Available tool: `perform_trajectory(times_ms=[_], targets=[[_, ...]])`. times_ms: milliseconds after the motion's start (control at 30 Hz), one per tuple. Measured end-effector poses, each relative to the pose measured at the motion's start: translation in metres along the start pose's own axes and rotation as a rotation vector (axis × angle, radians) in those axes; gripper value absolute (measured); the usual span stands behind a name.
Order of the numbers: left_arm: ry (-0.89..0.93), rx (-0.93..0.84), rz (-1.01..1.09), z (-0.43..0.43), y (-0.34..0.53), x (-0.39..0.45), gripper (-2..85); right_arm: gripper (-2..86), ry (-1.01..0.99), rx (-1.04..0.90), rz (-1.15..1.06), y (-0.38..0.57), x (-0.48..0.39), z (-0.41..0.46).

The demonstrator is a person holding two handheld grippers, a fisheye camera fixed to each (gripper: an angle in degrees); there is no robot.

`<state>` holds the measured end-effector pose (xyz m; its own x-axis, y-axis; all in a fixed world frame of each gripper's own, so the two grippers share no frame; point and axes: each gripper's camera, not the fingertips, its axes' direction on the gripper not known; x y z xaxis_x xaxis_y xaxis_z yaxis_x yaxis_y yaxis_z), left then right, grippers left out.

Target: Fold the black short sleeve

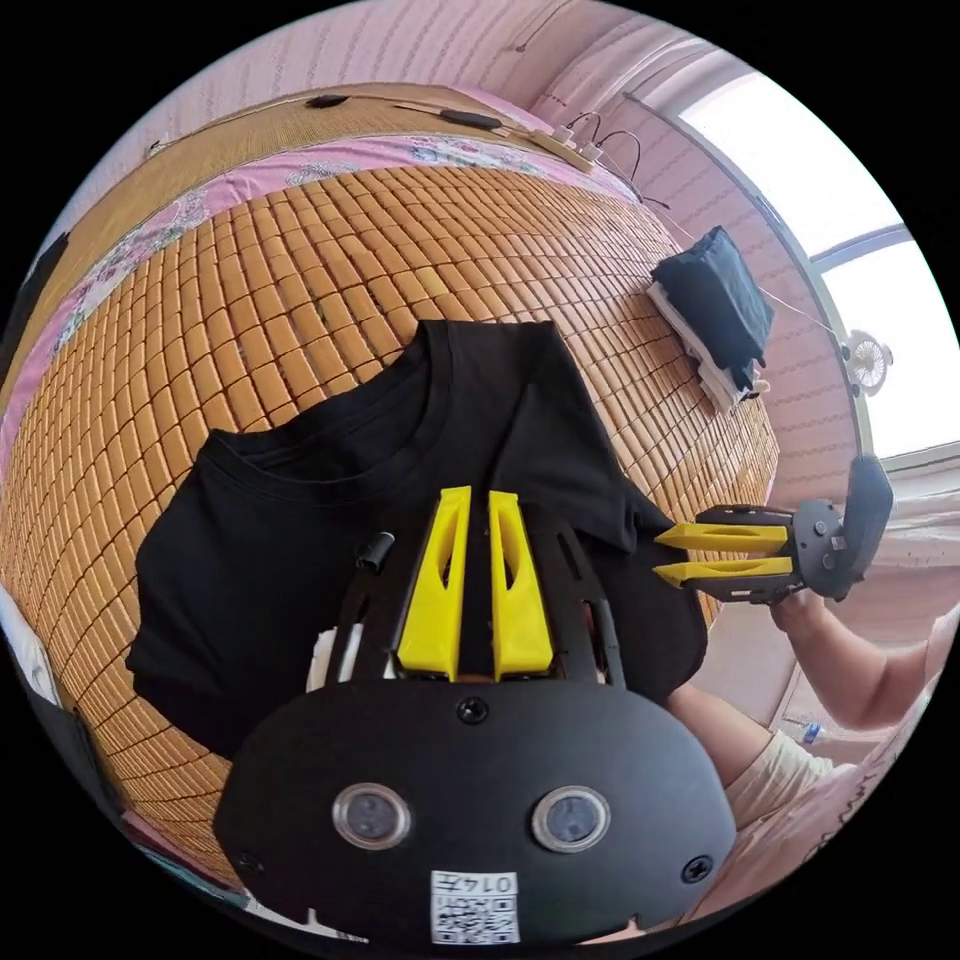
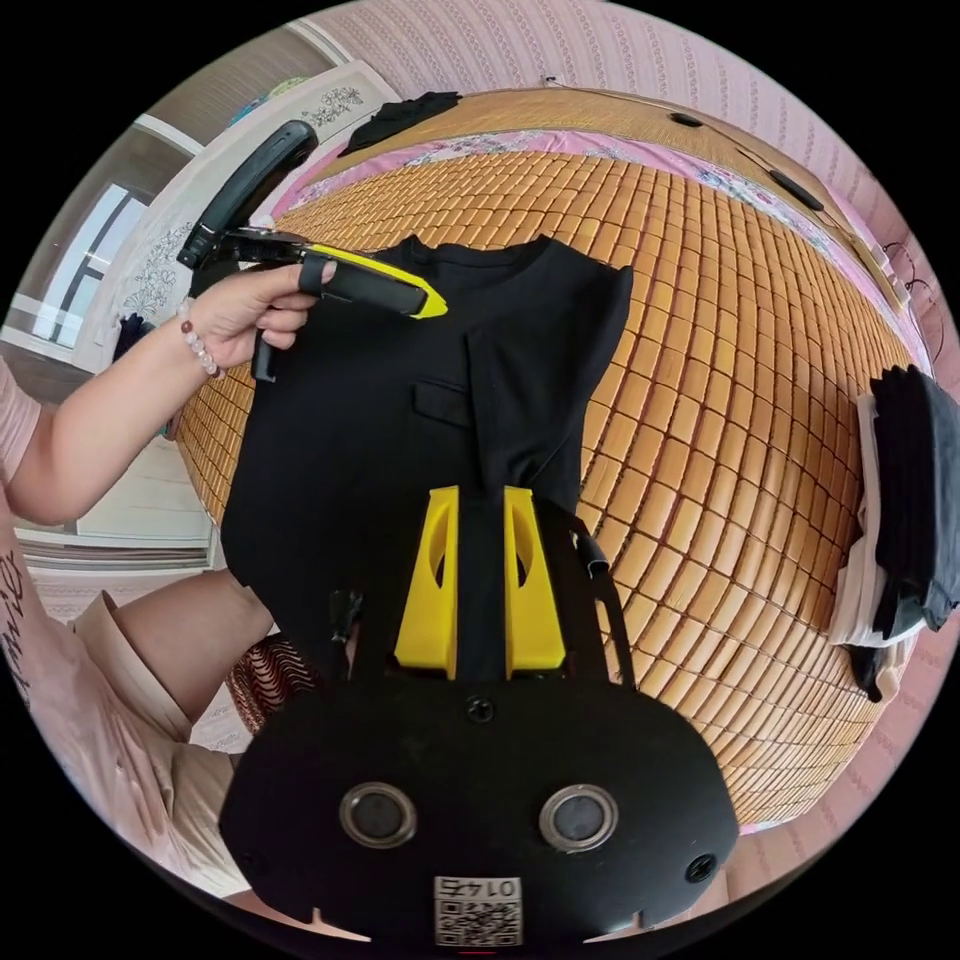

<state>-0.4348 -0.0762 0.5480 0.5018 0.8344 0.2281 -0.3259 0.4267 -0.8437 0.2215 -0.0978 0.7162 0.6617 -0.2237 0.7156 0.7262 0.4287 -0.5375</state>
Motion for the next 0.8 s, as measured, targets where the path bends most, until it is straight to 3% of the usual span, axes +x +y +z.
perform_trajectory(times_ms=[200, 300, 400, 633, 800], targets=[[-0.15, 0.21, -0.321, -0.057, 0.143, -0.051, 3.5, 4.0, -0.049, -0.012, -0.156, -0.067, -0.045, -0.02], [-0.236, 0.232, -0.514, -0.07, 0.214, -0.086, 2.7, 4.0, -0.091, 0.009, -0.298, -0.13, -0.095, -0.015], [-0.209, 0.239, -0.655, -0.072, 0.265, -0.118, 2.9, 4.8, -0.125, 0.047, -0.433, -0.198, -0.159, -0.004], [-0.013, 0.326, -0.732, -0.058, 0.311, -0.15, 6.6, 7.5, -0.096, -0.037, -0.549, -0.321, -0.284, 0.058], [-0.072, 0.292, -0.672, -0.043, 0.317, -0.152, 4.4, 5.7, 0.025, -0.123, -0.575, -0.342, -0.323, 0.091]])
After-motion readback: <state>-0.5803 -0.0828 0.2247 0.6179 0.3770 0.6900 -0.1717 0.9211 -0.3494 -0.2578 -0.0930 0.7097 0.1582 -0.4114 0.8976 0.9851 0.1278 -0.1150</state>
